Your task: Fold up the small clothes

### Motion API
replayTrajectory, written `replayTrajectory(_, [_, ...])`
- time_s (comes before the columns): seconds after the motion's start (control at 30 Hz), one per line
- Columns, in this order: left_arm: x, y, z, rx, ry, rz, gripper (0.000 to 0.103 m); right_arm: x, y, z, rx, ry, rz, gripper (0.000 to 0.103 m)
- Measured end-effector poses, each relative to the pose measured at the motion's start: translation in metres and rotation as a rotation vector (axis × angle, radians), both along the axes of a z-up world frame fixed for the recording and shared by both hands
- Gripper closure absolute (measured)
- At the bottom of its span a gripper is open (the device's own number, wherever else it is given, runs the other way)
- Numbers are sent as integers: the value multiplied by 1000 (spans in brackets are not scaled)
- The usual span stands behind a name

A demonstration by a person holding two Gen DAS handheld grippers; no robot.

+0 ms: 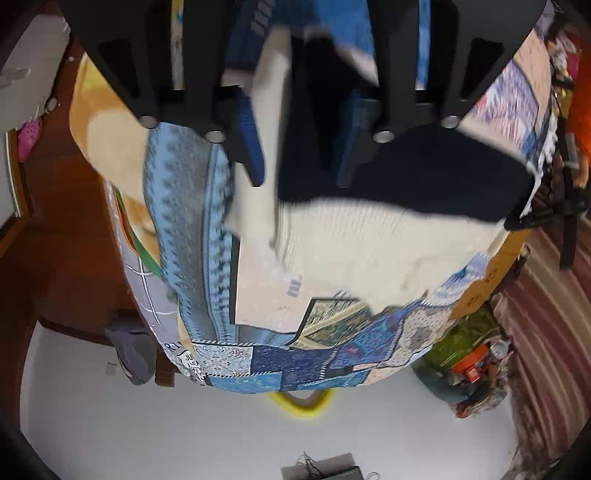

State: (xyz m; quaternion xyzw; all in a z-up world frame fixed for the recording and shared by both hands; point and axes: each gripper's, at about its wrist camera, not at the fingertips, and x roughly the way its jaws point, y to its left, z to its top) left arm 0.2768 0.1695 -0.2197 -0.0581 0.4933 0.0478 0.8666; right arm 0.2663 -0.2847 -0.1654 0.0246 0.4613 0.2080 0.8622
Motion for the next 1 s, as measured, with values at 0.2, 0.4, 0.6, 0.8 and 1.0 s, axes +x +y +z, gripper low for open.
replayTrajectory(0.2, [-54,-1,-11,-42,32,5,43,-41,-3,-21,-18,46,26,64])
replayTrajectory(0.4, [-69,1,-22,-1,45,42,41,-45,5,-31,-58,16,27,93])
replayTrajectory(0.6, [-72,6,-7,151,25,71,41,-40,1,-17,-65,27,5,93])
replayTrajectory(0.8, [-63,12,21,112,-25,63,41,-46,3,23,-46,-89,-27,71])
replayTrajectory(1.0, [-43,-28,47,57,-107,-50,41,-30,48,40,13,-133,53,57])
